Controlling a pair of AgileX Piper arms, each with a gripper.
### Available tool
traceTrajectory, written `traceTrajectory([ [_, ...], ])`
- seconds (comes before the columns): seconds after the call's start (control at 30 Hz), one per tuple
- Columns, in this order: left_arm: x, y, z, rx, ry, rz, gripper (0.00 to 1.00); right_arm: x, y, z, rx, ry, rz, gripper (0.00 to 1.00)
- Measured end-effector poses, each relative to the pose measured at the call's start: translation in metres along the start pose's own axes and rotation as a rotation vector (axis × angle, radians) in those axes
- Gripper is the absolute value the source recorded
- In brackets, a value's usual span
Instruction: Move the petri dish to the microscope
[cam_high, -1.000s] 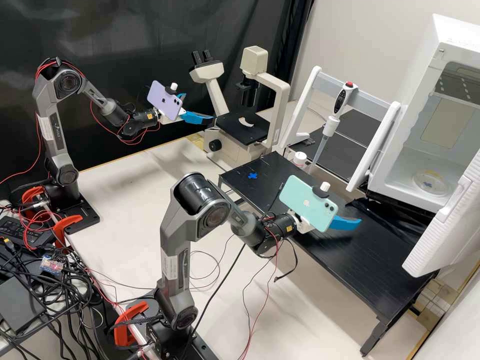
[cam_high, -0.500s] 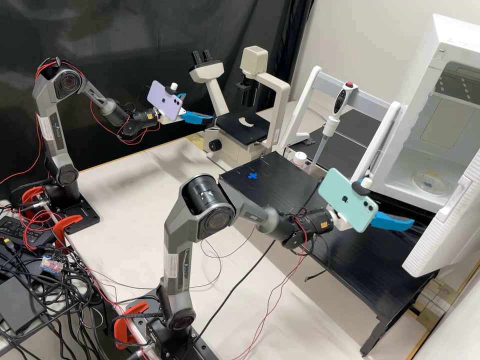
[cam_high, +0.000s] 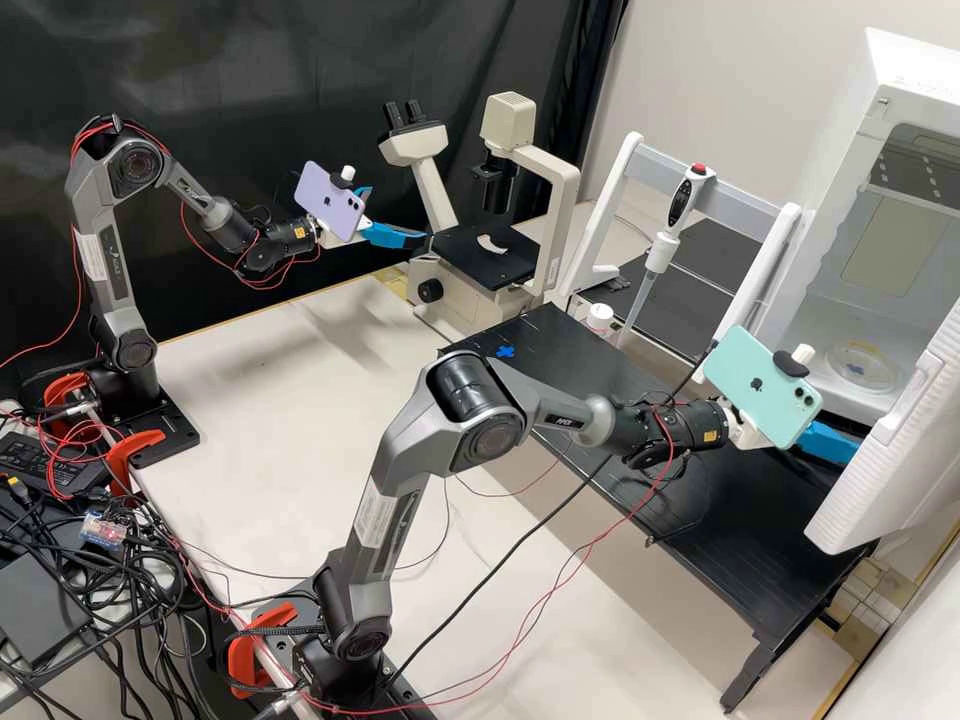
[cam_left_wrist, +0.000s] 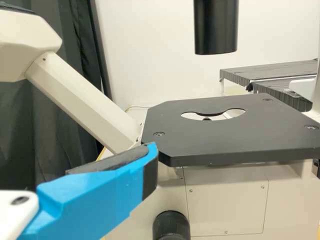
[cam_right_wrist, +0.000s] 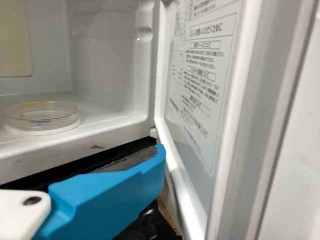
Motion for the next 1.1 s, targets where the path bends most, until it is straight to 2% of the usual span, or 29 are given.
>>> traceTrajectory([
  [0.3, 0.000, 0.000, 0.000, 0.000, 0.000, 0.000, 1.00, 0.015, 0.001, -0.015, -0.030, 0.017, -0.002, 1.00],
  [0.47, 0.000, 0.000, 0.000, 0.000, 0.000, 0.000, 1.00, 0.018, 0.000, -0.027, -0.020, 0.041, -0.004, 1.00],
  [0.77, 0.000, 0.000, 0.000, 0.000, 0.000, 0.000, 1.00, 0.038, -0.010, -0.028, -0.004, 0.031, -0.053, 1.00],
  [0.97, 0.000, 0.000, 0.000, 0.000, 0.000, 0.000, 1.00, 0.058, -0.021, -0.015, 0.081, 0.019, -0.109, 1.00],
  [1.1, 0.000, 0.000, 0.000, 0.000, 0.000, 0.000, 1.00, 0.068, -0.026, -0.008, 0.088, 0.031, -0.122, 1.00],
])
